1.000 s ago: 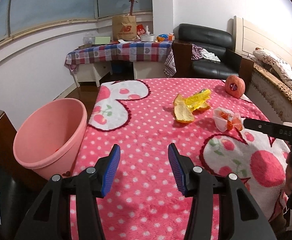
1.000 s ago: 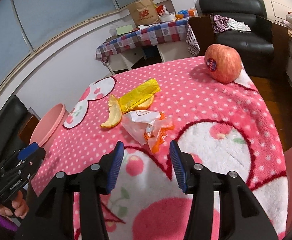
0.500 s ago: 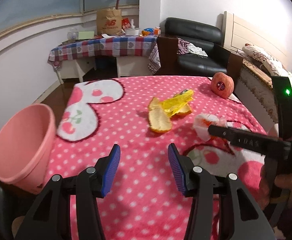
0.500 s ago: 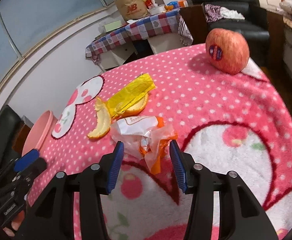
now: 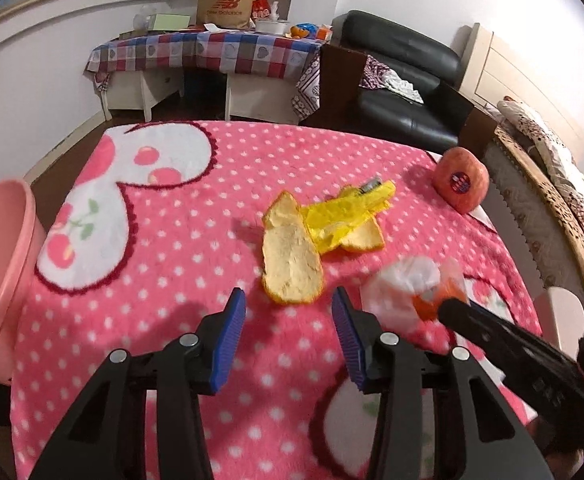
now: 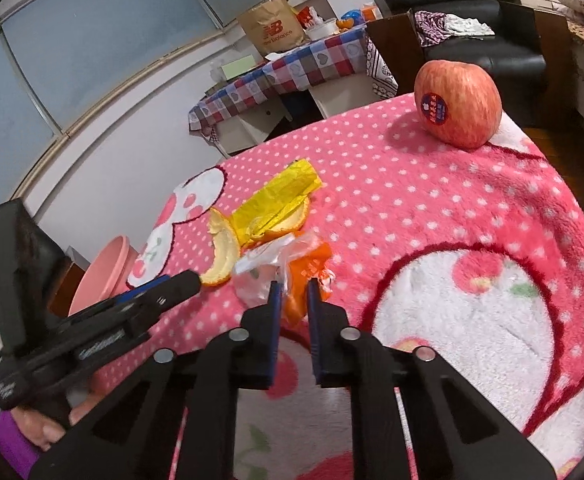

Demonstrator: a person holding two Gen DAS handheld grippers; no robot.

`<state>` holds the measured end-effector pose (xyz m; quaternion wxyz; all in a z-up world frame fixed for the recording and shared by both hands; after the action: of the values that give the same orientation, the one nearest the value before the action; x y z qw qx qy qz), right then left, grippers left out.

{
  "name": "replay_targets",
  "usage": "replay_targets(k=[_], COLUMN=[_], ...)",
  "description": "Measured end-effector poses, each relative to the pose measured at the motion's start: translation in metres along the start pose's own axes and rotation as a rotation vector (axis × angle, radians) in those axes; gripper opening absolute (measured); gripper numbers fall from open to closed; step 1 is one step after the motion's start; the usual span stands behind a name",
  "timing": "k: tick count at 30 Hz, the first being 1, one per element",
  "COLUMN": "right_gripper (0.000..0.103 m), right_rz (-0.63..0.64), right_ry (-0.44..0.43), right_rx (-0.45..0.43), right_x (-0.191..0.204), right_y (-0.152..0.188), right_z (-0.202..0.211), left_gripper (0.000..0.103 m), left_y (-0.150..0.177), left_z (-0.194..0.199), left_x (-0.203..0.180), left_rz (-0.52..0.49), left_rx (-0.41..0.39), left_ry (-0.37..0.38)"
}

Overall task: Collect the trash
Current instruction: 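Grasp banana peel with left tool while right tool grasps clear plastic bag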

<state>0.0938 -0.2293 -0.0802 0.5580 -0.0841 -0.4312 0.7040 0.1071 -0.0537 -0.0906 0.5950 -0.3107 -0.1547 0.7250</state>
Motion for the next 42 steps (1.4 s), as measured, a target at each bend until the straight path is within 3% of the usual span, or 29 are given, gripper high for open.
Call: replay_targets(k=[4,11,16,18,20,22,25,39,42], right_gripper=[0.011,0.011,0.011,0.011,0.011,0.011,0.011,0.013,0.024], right_rz=[0.001,-0.009,-0.02,-0.023,-0.024,-0.023,-0.024,0.015,0.025], right_ry=[-0.012,-0.022,-0.035,-0.035,-0.037,-0.039,-0.038,-0.041,-0.057], right_rx=[-0.006,-0.001,0.007,0.008,0.009,0.01,0.011,0.081,0.107], right_x=[0.0,-0.001,-0.002,-0.003,-0.003,-0.003,-0.002,0.007,0.01], right_y=[-0.001,0.0,0.002,0.002,0.003,0.002,0.003,0.008,0.01], right_z=[0.001,0.0,-0.003,-0.003,-0.004,-0.004,-0.004,-0.018,-0.023], left_gripper=[0.044,0.045,0.044,0.035,0.029,0.014,0.007,0.004,0.004], left_y=[-0.02,-0.038,-0.033,-0.031,-0.027,-0.025,-0.023,0.003,0.01], left_z=[-0.008,-0.039,-0.058,-0.059,-0.056,-0.05,-0.04,0.018,0.028], left_x=[-0.003,-0.005,-0.002,-0.002,-0.004,-0.005,-0.003,0.018,0.025], left_rz=[-0.062,-0.149,-0.128,-0.112,-0.114,-0.122,-0.092,-0.023,-0.006], left_rx=[-0.026,0.006,0.051,0.057,0.054,0.04,0.038,0.002,-0.005], left_ry=[-0.017,-0.011,0.024,0.038,0.041,0.04,0.066,0.102,0.105])
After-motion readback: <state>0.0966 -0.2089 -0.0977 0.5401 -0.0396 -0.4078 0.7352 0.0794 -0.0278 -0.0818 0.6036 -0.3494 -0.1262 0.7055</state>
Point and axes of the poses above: each gripper's, at about its wrist camera, not at the fingertips, and z roughly against the way its jaws point, x to its left, y to its underside, the point moved 7 cm from there along -z, roughly the way its jaws point, and after that the axes turned 10 degrees about z, right-handed, at the moved point
